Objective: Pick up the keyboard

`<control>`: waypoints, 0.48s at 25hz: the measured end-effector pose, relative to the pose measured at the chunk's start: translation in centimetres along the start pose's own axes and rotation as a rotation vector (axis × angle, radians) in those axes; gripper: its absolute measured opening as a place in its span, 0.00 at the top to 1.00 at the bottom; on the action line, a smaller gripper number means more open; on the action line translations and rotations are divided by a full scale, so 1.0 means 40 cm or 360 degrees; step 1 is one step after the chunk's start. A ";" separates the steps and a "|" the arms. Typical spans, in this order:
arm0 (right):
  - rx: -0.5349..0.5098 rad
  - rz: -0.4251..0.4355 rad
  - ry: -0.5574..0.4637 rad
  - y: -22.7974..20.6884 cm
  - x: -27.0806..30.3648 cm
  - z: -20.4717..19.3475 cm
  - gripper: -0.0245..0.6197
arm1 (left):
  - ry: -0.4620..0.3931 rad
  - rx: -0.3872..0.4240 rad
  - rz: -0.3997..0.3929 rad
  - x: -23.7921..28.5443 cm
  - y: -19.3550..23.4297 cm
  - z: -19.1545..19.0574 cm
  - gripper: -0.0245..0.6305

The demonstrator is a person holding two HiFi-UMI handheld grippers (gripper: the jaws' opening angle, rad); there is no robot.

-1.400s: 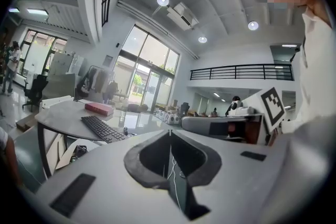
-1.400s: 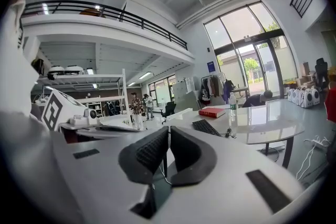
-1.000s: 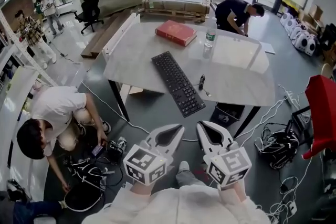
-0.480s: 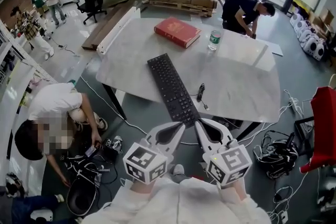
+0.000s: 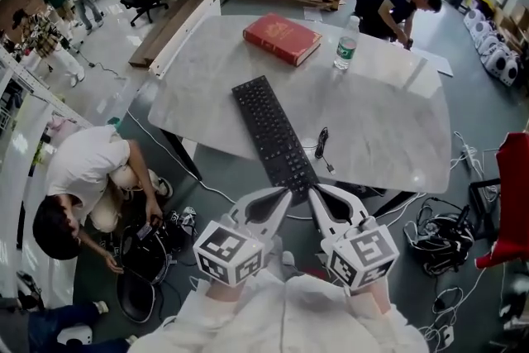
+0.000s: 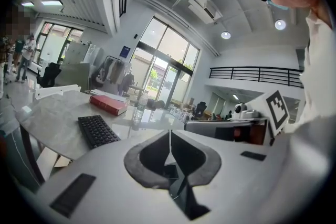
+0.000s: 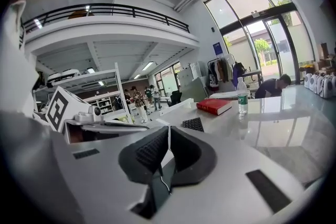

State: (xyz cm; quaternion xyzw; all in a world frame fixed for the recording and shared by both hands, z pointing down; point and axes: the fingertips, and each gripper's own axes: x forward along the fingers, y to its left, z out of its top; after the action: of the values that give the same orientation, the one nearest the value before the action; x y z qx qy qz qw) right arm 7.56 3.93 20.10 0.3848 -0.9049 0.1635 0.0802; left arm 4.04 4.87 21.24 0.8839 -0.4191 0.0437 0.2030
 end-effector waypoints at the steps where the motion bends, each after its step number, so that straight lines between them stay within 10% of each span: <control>1: 0.0008 -0.0009 0.0002 -0.007 0.009 0.003 0.91 | 0.0007 -0.0004 -0.0006 0.006 0.009 0.002 0.93; 12: 0.0045 -0.0083 0.0028 -0.055 0.138 0.039 0.91 | 0.0068 -0.0012 -0.0077 0.063 0.127 0.043 0.93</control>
State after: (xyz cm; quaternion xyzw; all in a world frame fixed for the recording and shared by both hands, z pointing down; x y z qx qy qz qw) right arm 5.31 -1.74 20.63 0.4078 -0.8914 0.1774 0.0870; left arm 1.66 -0.49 21.93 0.8919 -0.3933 0.0562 0.2161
